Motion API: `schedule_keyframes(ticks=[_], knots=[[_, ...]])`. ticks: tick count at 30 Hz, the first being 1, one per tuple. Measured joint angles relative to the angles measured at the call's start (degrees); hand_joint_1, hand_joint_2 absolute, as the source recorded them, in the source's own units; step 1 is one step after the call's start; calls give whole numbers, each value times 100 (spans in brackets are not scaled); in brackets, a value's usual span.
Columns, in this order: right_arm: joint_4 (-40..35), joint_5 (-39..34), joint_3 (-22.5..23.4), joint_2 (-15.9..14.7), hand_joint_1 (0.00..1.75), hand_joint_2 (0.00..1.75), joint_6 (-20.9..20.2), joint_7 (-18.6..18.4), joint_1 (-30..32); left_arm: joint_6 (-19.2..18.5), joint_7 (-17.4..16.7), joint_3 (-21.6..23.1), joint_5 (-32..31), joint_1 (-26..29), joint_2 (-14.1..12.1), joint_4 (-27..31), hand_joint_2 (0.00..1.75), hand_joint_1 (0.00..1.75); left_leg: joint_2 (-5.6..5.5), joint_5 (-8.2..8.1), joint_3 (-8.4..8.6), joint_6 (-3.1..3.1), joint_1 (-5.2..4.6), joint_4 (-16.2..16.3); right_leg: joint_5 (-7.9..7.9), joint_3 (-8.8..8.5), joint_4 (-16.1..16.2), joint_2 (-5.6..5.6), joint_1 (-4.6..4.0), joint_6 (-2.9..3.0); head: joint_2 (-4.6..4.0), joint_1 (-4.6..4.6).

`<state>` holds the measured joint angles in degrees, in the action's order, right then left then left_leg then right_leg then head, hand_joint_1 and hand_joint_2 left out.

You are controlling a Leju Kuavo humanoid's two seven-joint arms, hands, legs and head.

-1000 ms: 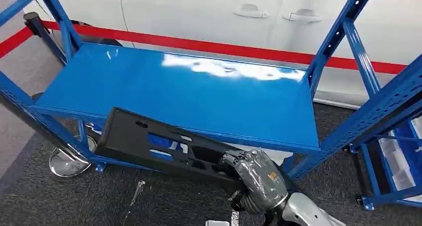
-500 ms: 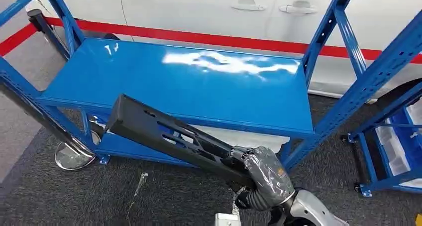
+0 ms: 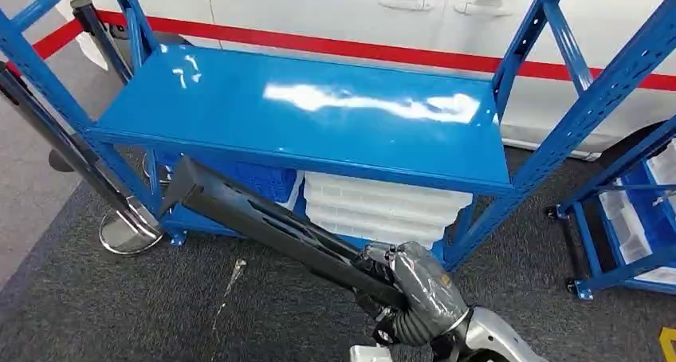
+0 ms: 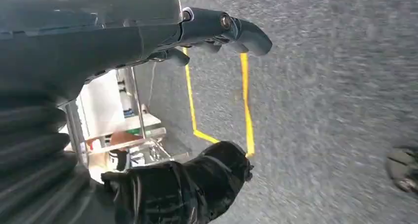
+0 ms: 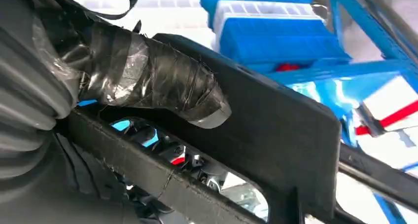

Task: Take the parts from the cabinet and place them on the table.

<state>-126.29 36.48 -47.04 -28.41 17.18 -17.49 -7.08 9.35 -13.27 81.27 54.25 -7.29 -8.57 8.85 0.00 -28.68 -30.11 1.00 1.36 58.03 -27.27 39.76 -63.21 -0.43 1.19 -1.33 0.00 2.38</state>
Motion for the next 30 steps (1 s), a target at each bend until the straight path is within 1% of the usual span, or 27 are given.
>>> schedule_keyframes(ticks=[1, 2, 3, 4, 5, 7, 8, 9, 10, 11, 12, 13, 14, 15, 16, 17, 18, 19, 20, 21, 22, 23, 24, 25, 28, 29, 30], knots=[[0, 56, 0, 0, 175, 175, 59, -4, 14, -13, 9, 30, -26, 3, 0, 0, 175, 0, 6, 63, -78, 48, -19, 1, -377, 118, -470, 9, -5, -8, 0, 2], [0, 94, 0, 0, 175, 175, 103, -6, 22, -17, 9, 55, -39, 7, 0, 0, 175, 0, 19, 120, -151, 64, -39, 2, -621, 221, -901, 22, -11, -14, -2, 2], [0, 111, 0, 0, 175, 175, 111, -6, 25, -20, 11, 68, -44, 7, 0, 0, 175, 0, 24, 171, -228, 76, -60, 10, -716, 277, -1243, 25, -11, -12, -2, 2], [0, 113, 0, 0, 175, 175, 111, -17, 35, -20, 13, 74, -46, 6, 0, 0, 175, 0, 28, 224, -308, 81, -84, 22, -630, 240, -1388, 26, -12, 6, -2, -2], [0, 113, 0, 0, 175, 175, 111, -28, 44, -22, 17, 81, -50, 5, -2, 0, 175, 0, 28, 265, -376, 78, -104, 38, -460, 98, -1306, 28, -18, 34, -2, 2], [0, 116, 0, 0, 175, 175, 113, -72, 43, -26, 31, 90, -59, 3, -2, 0, 175, 0, 23, 344, -503, 77, -138, 63, -99, -474, -577, 34, -69, 136, -2, 0], [-2, 127, 0, -2, 175, 175, 111, -109, 42, -37, 48, 96, -59, 1, 0, 0, 175, 0, 18, 386, -540, 66, -145, 66, -80, -867, -30, 38, -104, 211, -2, -2], [-11, 146, 0, -2, 175, 175, 107, -144, 34, -46, 81, 103, -59, 1, 4, 0, 175, 0, 18, 421, -571, 43, -158, 69, -276, -1098, 376, 37, -143, 288, -2, -4], [-28, 177, 2, -7, 175, 175, 100, -173, 37, -66, 101, 111, -59, 3, 2, 0, 175, 0, 20, 472, -577, 10, -149, 57, -291, -1204, 601, 37, -149, 245, 0, -15], [-31, 194, 2, -11, 175, 175, 92, -197, 40, -81, 111, 127, -57, 1, 2, 0, 175, 0, 21, 524, -571, -22, -130, 25, -230, -1170, 577, 42, -172, 233, -2, 2], [-46, 199, 2, -22, 175, 175, 81, -216, 30, -107, 114, 140, -33, 5, -7, 0, 175, 0, 9, 574, -589, -52, -106, -15, -209, -1164, 619, 33, -205, 243, -2, 13], [-57, 190, 0, -31, 175, 175, 63, -238, 30, -155, 142, 146, -17, 16, -9, 0, 175, 0, -27, 620, -621, -101, -125, -22, -140, -1125, 682, 10, -195, 257, -2, 0], [-57, 182, 2, -31, 175, 175, 38, -255, 29, -190, 181, 157, 5, 26, -11, 0, 175, 0, -28, 535, -675, -112, -82, 44, -72, -1108, 732, -34, -135, 271, -2, 8], [-61, 170, 0, -31, 175, 175, 15, -267, 24, -241, 236, 164, 31, 20, -41, 4, 175, 0, -25, 277, -747, -129, -93, 203, -34, -1060, 752, -50, -137, 311, -2, 0], [-66, 168, 0, -33, 175, 175, 4, -282, 19, -262, 293, 168, 48, 25, -33, 7, 175, 0, -28, -77, -850, -149, -81, 544, 16, -1016, 748, -92, -131, 365, -2, -44], [-68, 166, 0, -33, 175, 175, -2, -293, 24, -278, 330, 168, 53, 30, -33, 7, 175, 0, -28, -375, -963, -181, -73, 975, 56, -965, 748, -116, -138, 359, -2, -46], [-70, 164, 0, -33, 175, 175, -7, -293, 29, -278, 337, 170, 59, 30, -33, 7, 175, 0, -27, -531, -1061, -209, -71, 1376, 90, -920, 736, -152, -145, 361, 0, -46], [-70, 164, 0, -35, 175, 175, -7, -295, 32, -278, 345, 177, 61, 31, -35, 7, 175, 0, -25, -527, -1116, -226, -69, 1689, 119, -860, 712, -201, -146, 357, -2, -44], [-70, 164, 0, -37, 175, 175, -7, -299, 36, -278, 352, 184, 61, 31, -37, 7, 175, 0, -23, -399, -1054, -244, -65, 1701, 137, -810, 692, -245, -142, 348, 0, -46], [-70, 161, 0, -37, 175, 175, -7, -299, 36, -278, 367, 188, 61, 31, -39, 7, 175, 0, -9, -203, -860, -260, -60, 1452, 145, -760, 654, -296, -131, 337, -2, -48], [-72, 161, 0, -37, 175, 175, -7, -299, 36, -278, 369, 190, 61, 31, -42, 7, 175, 0, 41, -23, -559, -271, -60, 1014, 149, -720, 615, -340, -120, 330, -2, -44], [-77, 161, 0, -37, 175, 175, -7, -299, 36, -278, 374, 192, 61, 27, -42, 7, 175, 0, 155, 86, -253, -275, -60, 545, 147, -696, 572, -379, -119, 322, -2, -50], [-83, 159, 0, -37, 175, 175, -7, -299, 37, -278, 378, 194, 61, 9, -39, 7, 175, 0, 440, -67, 5, -268, -84, 41, 137, -664, 519, -437, -137, 294, -2, -50], [-92, 159, 0, -48, 175, 175, -7, -302, 39, -278, 380, 197, 61, 9, -53, 7, 175, 0, 441, 6, 56, -163, -151, 14, 138, -641, 478, -487, -160, 262, -2, -46], [-94, 157, 0, -55, 175, 175, -7, -299, 33, -278, 385, 199, 61, 22, -55, 7, 175, 0, 279, 32, -68, -72, -143, 3, 173, -661, 468, -654, -157, 200, -2, -15], [-103, 157, 0, -61, 175, 175, -7, -302, 34, -278, 385, 199, 61, 24, -55, 7, 175, 0, 215, 84, -77, 10, -125, -41, 160, -662, 466, -661, -166, 155, -2, -26], [-103, 157, 0, -77, 175, 175, -7, -304, 33, -278, 387, 201, 59, 12, -52, 7, 175, 0, 156, 137, -70, 59, -97, -57, -20, -590, 325, -392, -125, 96, -2, -4]])
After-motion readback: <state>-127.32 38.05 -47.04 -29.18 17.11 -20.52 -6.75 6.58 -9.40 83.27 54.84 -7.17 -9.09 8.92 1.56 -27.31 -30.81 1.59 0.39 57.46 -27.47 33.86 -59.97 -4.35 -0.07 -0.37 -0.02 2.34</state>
